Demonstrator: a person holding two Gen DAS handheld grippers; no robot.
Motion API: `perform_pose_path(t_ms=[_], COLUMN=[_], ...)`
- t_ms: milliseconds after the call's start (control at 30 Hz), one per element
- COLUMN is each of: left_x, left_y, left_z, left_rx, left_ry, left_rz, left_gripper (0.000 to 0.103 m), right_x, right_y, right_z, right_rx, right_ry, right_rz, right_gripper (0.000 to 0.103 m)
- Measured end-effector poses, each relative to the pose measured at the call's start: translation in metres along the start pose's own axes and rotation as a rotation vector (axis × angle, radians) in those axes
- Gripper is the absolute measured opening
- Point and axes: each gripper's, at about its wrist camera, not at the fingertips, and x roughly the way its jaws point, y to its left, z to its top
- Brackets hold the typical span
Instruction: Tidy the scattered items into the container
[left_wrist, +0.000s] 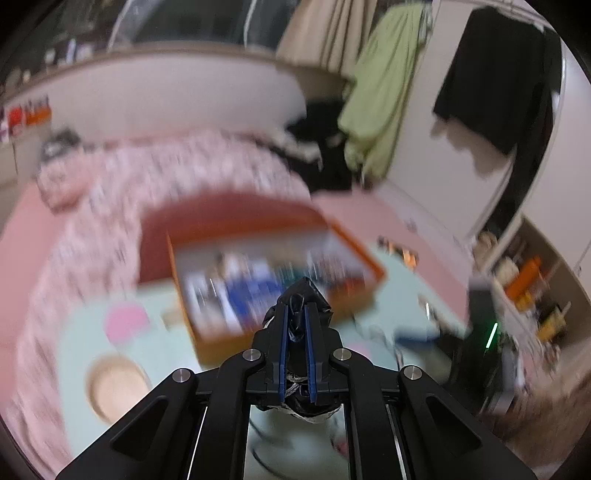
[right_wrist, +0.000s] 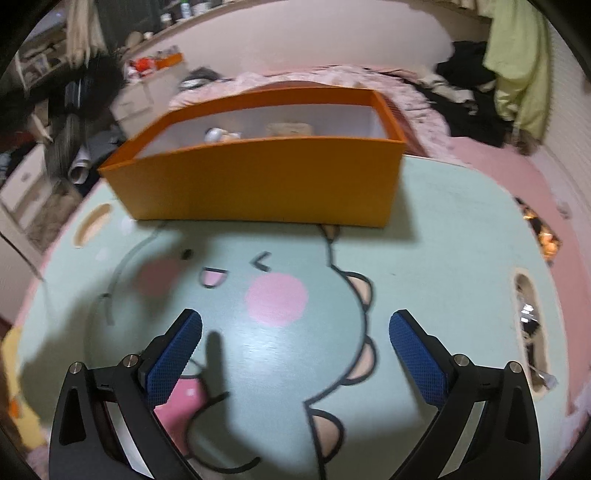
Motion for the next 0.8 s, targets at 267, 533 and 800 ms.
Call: perform_pose_path(t_ms=[267,533,800], left_x=[0.037,0.023,0.019], left_y=[-0.008,-0.004,0.014], left_z=[-0.05,-0.052,-0.051], left_rx=[-0.125,-0.106,-0.132], left_ry=[-0.026,-0.075,-0.103], left_rz=[0.18,0.215,0.193], left_gripper=[0.073,0.081,0.081], right_x=[-0.025,0.075,0.141], right_y=[0.003,0.046,0.056], right_z=[0.084,0.17,0.178], right_rx=[-0.019,-0.033,-0.061], right_ry=[-0.136,0.131,0.346], right_rz=[0.149,0.176,0.069], right_gripper=[0.086,0.063,0.041])
